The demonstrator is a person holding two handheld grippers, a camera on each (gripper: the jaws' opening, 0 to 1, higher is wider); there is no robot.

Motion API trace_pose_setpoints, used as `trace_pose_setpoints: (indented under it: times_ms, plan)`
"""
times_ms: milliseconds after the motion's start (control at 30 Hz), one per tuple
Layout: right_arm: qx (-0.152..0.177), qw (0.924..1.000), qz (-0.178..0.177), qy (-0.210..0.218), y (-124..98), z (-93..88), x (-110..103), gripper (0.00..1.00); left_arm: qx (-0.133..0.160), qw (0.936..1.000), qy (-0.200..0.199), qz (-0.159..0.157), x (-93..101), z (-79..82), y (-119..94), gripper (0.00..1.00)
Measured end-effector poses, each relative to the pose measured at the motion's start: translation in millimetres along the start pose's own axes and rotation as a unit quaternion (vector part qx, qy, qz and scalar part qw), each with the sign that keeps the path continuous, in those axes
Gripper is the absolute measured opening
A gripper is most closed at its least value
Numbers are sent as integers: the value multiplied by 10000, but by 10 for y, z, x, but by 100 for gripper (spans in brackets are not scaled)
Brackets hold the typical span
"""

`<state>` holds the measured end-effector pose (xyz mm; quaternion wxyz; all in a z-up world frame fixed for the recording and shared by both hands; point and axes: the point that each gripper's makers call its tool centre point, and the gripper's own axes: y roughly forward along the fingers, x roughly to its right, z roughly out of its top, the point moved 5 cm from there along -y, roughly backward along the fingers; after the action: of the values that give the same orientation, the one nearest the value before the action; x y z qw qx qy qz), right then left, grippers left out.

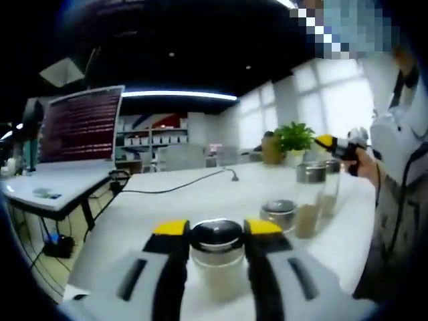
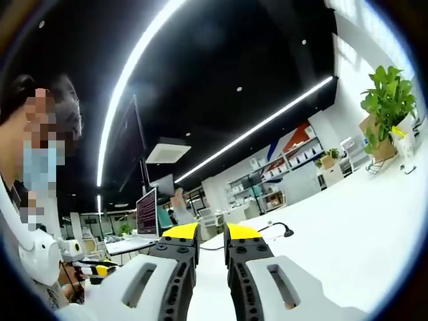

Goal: Rotate the seasoning bottle until the label or dispensing opening points toward the visible target arrow and the bottle remains upright within the marked orientation range

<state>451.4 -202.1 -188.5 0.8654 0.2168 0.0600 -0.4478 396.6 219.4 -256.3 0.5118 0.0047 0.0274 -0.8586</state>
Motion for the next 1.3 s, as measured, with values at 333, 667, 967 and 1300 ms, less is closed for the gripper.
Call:
trace_pose_setpoints:
  times_ms: [333, 667, 967, 1300]
  plan:
    - [442, 9990, -84, 33, -209, 140, 77, 13, -455, 9888, 395, -1365, -73, 9, 15, 33]
    - [515, 9982, -41, 294, -214, 106, 109, 13, -625, 9726, 436, -2195, -121, 2, 38, 33]
    - [507, 9981, 175, 296, -145, 80, 3, 13, -725, 9627, 305, -2588, -118, -19, 57, 34]
    - [420, 9980, 268, 376, -59, 61, 57, 13, 272, 9949, -337, -915, -65, 261, -61, 45]
